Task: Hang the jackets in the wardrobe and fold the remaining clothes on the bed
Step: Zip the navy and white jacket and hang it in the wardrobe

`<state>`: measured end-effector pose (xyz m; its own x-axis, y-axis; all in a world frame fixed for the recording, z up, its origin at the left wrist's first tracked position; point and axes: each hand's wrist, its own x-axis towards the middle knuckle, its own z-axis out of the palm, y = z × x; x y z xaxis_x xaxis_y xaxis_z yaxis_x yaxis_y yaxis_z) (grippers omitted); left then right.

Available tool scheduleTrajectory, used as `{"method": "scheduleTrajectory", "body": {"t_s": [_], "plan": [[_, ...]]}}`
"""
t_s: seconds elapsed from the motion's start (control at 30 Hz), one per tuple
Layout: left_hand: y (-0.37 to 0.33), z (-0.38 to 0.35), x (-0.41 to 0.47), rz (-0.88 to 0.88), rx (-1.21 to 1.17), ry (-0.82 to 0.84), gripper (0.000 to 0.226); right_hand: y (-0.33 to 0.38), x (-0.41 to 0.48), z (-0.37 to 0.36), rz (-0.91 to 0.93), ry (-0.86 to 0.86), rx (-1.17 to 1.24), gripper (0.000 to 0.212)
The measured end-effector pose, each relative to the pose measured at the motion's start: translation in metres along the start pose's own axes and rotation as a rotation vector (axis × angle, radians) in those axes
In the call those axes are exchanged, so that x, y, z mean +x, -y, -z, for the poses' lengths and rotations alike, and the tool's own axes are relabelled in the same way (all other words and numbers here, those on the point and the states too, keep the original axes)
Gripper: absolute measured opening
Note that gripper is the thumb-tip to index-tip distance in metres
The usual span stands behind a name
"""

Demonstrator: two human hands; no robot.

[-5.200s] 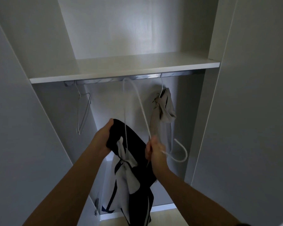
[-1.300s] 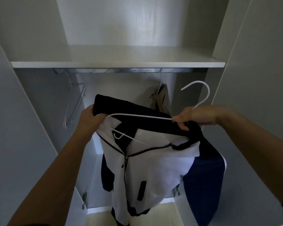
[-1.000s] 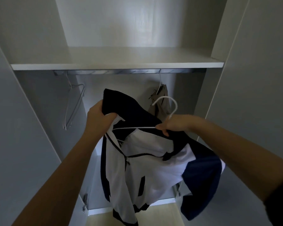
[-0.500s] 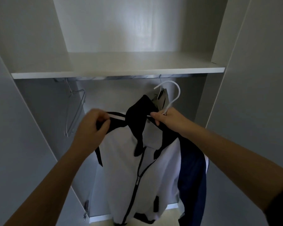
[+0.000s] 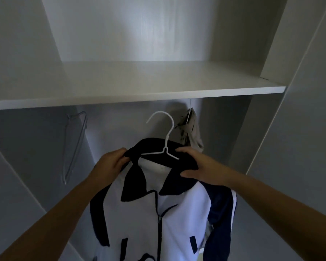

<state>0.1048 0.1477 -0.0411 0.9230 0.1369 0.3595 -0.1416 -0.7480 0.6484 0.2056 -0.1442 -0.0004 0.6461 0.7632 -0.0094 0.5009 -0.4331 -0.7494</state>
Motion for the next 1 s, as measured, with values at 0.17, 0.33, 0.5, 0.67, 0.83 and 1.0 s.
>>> {"method": "scheduleTrajectory", "body": {"t_s": [0.17, 0.33, 0.5, 0.67, 0.83, 1.0], "plan": [[0.052, -0.007, 0.045, 0.077, 0.160, 0.117, 0.023, -0.022, 0.068, -0.040, -0.069, -0.264, 0.008, 0.019], [0.080, -0.020, 0.096, 0.149, 0.180, 0.125, 0.017, -0.026, 0.132, -0.068, -0.106, -0.349, 0.158, 0.009], [0.098, -0.025, 0.139, 0.136, 0.090, 0.075, 0.020, -0.028, 0.175, -0.079, -0.174, -0.411, 0.284, 0.025], [0.113, -0.024, 0.197, 0.066, 0.180, 0.020, 0.021, -0.038, 0.221, -0.049, -0.174, -0.493, 0.331, 0.019], [0.122, -0.025, 0.237, -0.002, 0.221, -0.063, 0.014, -0.046, 0.261, -0.032, -0.153, -0.562, 0.340, 0.017], [0.120, -0.022, 0.260, -0.028, 0.226, -0.114, 0.014, -0.048, 0.281, -0.010, -0.144, -0.608, 0.267, 0.014]]}}
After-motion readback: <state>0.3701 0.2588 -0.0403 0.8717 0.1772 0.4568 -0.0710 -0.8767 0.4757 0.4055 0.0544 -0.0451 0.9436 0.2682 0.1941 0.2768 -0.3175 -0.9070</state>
